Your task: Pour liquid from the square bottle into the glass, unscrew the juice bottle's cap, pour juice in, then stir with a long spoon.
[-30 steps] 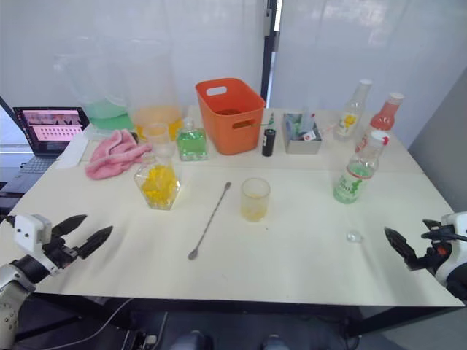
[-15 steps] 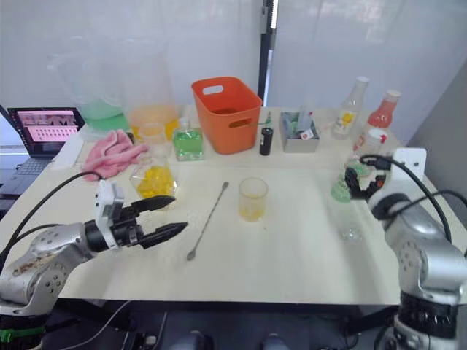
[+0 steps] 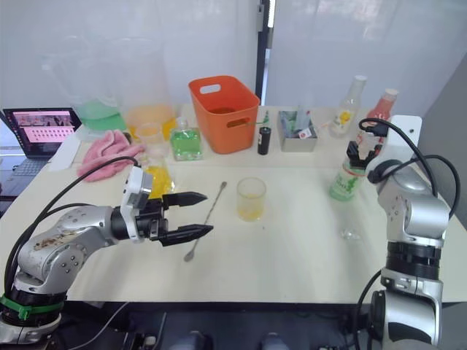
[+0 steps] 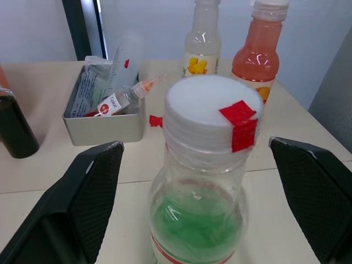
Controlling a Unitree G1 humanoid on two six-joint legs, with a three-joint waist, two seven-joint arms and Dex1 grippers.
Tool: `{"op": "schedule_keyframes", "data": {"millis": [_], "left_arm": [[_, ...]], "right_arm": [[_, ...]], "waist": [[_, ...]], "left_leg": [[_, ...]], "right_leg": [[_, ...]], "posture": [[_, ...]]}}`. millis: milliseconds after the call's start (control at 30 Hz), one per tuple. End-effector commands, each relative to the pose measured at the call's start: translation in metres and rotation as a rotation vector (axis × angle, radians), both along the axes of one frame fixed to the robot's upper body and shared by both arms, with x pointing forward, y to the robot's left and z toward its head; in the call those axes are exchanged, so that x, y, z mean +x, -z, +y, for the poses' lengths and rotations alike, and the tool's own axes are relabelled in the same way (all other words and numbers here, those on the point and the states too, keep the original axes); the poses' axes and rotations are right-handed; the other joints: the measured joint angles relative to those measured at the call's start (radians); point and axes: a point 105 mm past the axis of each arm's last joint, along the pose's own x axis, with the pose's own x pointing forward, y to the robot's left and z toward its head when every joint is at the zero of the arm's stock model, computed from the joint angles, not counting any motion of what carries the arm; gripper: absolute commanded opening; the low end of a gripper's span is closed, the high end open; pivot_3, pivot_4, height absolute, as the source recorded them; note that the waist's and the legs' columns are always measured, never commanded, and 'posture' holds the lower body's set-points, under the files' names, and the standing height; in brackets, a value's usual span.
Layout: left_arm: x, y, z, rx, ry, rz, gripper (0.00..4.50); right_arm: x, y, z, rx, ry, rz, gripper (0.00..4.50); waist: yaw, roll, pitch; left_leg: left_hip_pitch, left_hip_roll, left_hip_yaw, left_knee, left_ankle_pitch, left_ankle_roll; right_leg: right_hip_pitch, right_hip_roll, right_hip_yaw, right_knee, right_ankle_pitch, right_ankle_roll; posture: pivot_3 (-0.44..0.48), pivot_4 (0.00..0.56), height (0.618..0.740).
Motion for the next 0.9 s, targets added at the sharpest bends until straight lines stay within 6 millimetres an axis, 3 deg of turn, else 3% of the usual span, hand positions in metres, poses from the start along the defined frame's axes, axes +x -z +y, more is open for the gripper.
{"op": "schedule_keyframes", "data": {"millis": [33, 100, 200, 433, 567, 667, 800, 900], "left_arm": [[-0.004, -0.012, -0.004, -0.012, 0.02, -0.051, 4.46], [-0.004, -0.012, -0.004, -0.012, 0.019, -0.052, 4.46], [-0.004, -0.012, -0.004, -0.013, 0.017, -0.051, 4.5], [-0.003, -0.012, -0.002, -0.01, 0.004, -0.05, 4.5], [-0.002, -0.012, -0.001, -0.005, 0.002, -0.053, 4.5], [-0.002, -0.011, 0.0, -0.002, 0.004, -0.056, 4.5], [-0.001, -0.011, 0.001, 0.0, 0.001, -0.061, 4.5], [0.002, -0.013, 0.004, -0.001, -0.009, -0.075, 4.5]], "right_arm": [[0.0, -0.018, -0.006, -0.011, 0.017, -0.068, 4.5], [0.003, -0.015, -0.006, -0.006, 0.015, -0.062, 4.5], [0.006, -0.015, -0.007, 0.009, 0.015, -0.069, 3.76], [0.008, -0.017, -0.007, 0.018, 0.007, -0.082, 1.51], [0.006, -0.021, -0.008, 0.028, 0.003, -0.095, 1.49], [-0.001, -0.034, -0.005, 0.022, -0.036, -0.14, 1.49], [-0.014, -0.049, 0.002, -0.026, -0.114, -0.18, 1.49], [-0.035, -0.062, 0.016, -0.05, -0.253, -0.189, 1.49]], "waist": [[0.0, 0.0, 0.0], [0.001, 0.0, 0.0], [0.0, 0.0, 0.0], [0.0, 0.0, 0.0], [0.0, 0.0, 0.0], [0.0, 0.0, 0.0], [0.001, 0.002, 0.001], [0.004, 0.002, 0.001]], "left_leg": [[0.0, 0.0, 0.0, 0.0, 0.0, 0.0], [0.0, 0.0, 0.0, 0.0, 0.0, 0.0], [0.0, 0.0, 0.0, 0.0, 0.0, 0.0], [0.0, 0.0, 0.0, 0.0, 0.0, 0.0], [0.0, 0.0, 0.0, 0.0, 0.0, 0.0], [0.0, 0.0, 0.0, 0.0, 0.0, 0.0], [-0.003, 0.0, 0.0, -0.001, 0.0, 0.0], [-0.007, 0.0, 0.0, -0.001, 0.0, 0.0]], "right_leg": [[0.0, 0.0, 0.0, 0.0, 0.0, 0.0], [0.0, 0.0, 0.0, 0.0, 0.0, 0.0], [0.0, 0.0, 0.0, 0.0, 0.0, 0.0], [-0.001, 0.0, 0.001, 0.0, 0.0, 0.0], [-0.001, 0.0, 0.001, 0.0, 0.0, 0.0], [-0.001, 0.0, 0.001, 0.0, 0.0, 0.0], [-0.005, 0.0, 0.002, 0.001, 0.0, 0.0], [-0.01, 0.0, 0.003, 0.002, 0.0, 0.0]], "posture": [[0.0, 0.15, 0.739], [0.0, 0.15, 0.739], [0.0, 0.15, 0.739], [0.0, 0.15, 0.739], [0.0, 0.15, 0.739], [0.0, 0.15, 0.739], [0.0, 0.15, 0.739], [0.0, 0.15, 0.739]]}}
